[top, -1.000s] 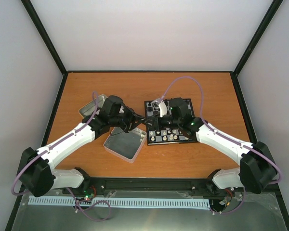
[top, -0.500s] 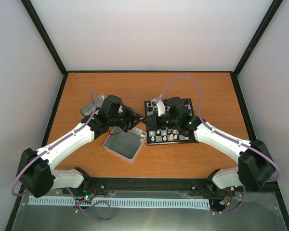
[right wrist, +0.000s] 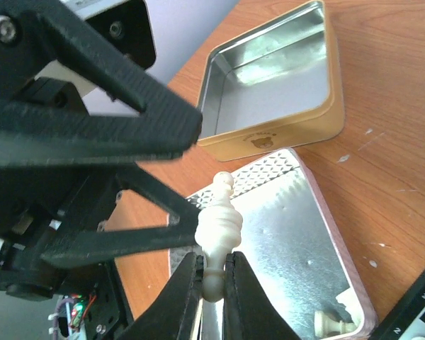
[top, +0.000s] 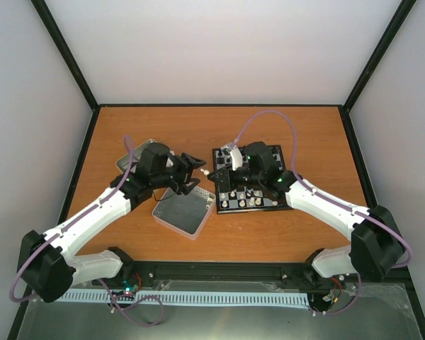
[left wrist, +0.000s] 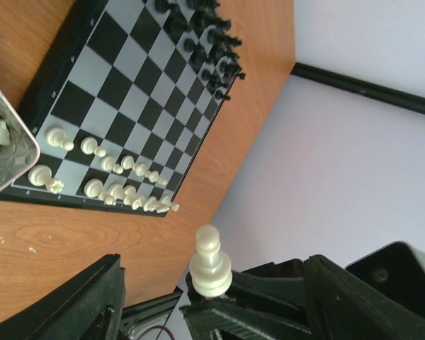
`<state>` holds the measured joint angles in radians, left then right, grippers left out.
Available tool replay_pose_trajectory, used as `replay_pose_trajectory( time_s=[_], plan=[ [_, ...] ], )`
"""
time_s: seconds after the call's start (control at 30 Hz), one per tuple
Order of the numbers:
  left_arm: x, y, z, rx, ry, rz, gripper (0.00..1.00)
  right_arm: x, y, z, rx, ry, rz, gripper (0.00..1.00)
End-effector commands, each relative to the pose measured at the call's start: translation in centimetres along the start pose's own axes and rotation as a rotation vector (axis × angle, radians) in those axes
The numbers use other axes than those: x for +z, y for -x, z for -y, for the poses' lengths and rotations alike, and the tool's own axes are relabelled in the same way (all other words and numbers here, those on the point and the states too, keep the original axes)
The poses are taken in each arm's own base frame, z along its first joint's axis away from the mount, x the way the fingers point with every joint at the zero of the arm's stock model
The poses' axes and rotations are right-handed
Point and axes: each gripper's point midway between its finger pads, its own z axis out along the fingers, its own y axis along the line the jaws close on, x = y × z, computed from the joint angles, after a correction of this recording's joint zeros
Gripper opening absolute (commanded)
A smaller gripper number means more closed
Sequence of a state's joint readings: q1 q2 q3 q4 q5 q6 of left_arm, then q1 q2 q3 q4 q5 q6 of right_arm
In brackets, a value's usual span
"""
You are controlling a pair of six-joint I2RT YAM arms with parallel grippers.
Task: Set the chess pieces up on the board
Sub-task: Pick up the chess piece from the storage box.
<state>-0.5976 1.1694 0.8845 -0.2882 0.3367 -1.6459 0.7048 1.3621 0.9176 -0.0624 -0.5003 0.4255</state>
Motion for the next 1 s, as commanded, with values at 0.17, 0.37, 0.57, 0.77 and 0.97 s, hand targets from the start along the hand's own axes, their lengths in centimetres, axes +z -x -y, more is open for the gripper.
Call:
replay_pose_trajectory(
  time_s=[0.17,0.37,0.57,0.77,0.97],
  plan=[
    [-2.3,-1.3,3.2,0.251,-0.210,-0.080,0.53,-2.7,1.9,-5.6,-0.140,0.224,0.055,0.03],
    [-5.0,-1.8,4.0,0.320,-0.329,-0.099,0.52,-3.7,1.6,-6.7,-0.175,0.286,0.073,0.03],
    [-6.9,-4.7,5.6,0.466,-0.465,-0.229,0.64,-4.8,2.0,-7.9,-0.218,0.347,0.085,0.03],
    [-7.9,-6.6,5.3,0.547,-0.482,-0.324,0.37,-5.8,1.9,-8.8,-0.230,0.390,0.066,0.03],
    [-7.9,-6.2,4.9,0.530,-0.468,-0.301,0.33,-6.1,1.7,-8.8,-0.228,0.386,0.073,0.03]
  ],
)
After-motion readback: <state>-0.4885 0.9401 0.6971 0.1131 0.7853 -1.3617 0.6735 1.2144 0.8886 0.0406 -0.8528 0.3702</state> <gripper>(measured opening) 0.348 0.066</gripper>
